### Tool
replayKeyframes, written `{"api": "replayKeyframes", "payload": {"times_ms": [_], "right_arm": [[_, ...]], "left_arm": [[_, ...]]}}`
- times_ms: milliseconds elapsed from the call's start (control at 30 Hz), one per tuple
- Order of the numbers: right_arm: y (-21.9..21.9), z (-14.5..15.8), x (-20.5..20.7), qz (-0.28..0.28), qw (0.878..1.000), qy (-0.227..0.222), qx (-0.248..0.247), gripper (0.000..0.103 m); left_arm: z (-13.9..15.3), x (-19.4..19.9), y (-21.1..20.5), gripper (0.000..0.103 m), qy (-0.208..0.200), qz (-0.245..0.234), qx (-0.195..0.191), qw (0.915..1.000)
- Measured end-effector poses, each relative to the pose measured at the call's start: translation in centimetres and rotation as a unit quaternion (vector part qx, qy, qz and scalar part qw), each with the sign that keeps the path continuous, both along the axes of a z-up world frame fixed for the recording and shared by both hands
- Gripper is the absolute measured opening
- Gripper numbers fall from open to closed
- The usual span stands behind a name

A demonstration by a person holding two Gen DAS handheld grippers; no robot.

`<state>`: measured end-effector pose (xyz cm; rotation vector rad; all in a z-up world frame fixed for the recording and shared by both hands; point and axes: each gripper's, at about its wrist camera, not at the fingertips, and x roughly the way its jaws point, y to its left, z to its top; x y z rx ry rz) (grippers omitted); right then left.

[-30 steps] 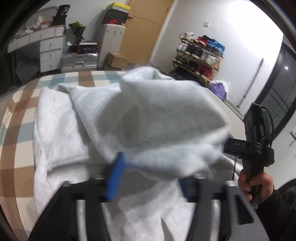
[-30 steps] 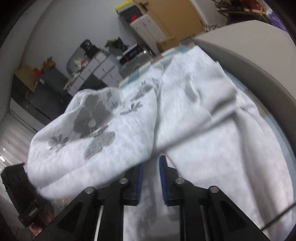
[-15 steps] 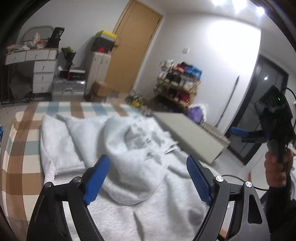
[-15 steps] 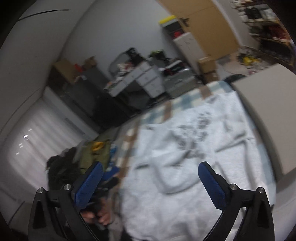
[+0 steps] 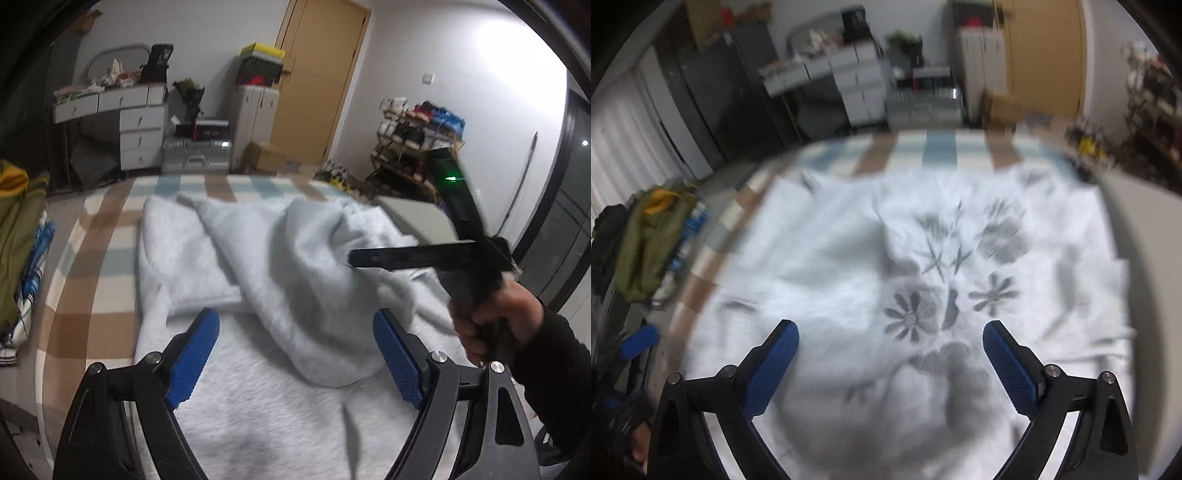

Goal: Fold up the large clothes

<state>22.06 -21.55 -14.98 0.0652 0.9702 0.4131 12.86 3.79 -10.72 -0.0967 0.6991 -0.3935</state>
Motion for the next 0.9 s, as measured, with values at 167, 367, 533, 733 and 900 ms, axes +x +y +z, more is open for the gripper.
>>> {"api": "replayKeyframes", "payload": {"times_ms": [167, 367, 533, 733, 900], "right_arm": [[0.5, -3.7, 3.5, 0.011, 0.998, 0.05, 0.024, 0.015], [1.5, 2.3, 2.5, 0.013, 0.988, -0.111, -0.102, 0.005], [1.7, 7.1, -1.6, -0.033, 0.939, -0.297, -0.169, 0.004], [2.0, 1.0, -0.5, 0.028, 0.976, -0.183, -0.112, 0.005], [0.9, -5.3, 0.5, 0.063, 0.998, 0.023, 0.01, 0.009]], "left_arm": [[-0.8, 1.0, 0.6, 0.082, 0.03, 0.003, 0.004, 0.9995], [0.0, 1.8, 0.8, 0.082, 0.031, 0.012, -0.006, 0.9994], [1.0, 1.8, 0.4, 0.082, 0.014, 0.024, -0.002, 0.9996], [1.5, 1.4, -0.4, 0.082, 0.011, 0.028, 0.019, 0.9994], [1.9, 2.6, -1.6, 0.082, 0.013, 0.024, 0.042, 0.9988]]}}
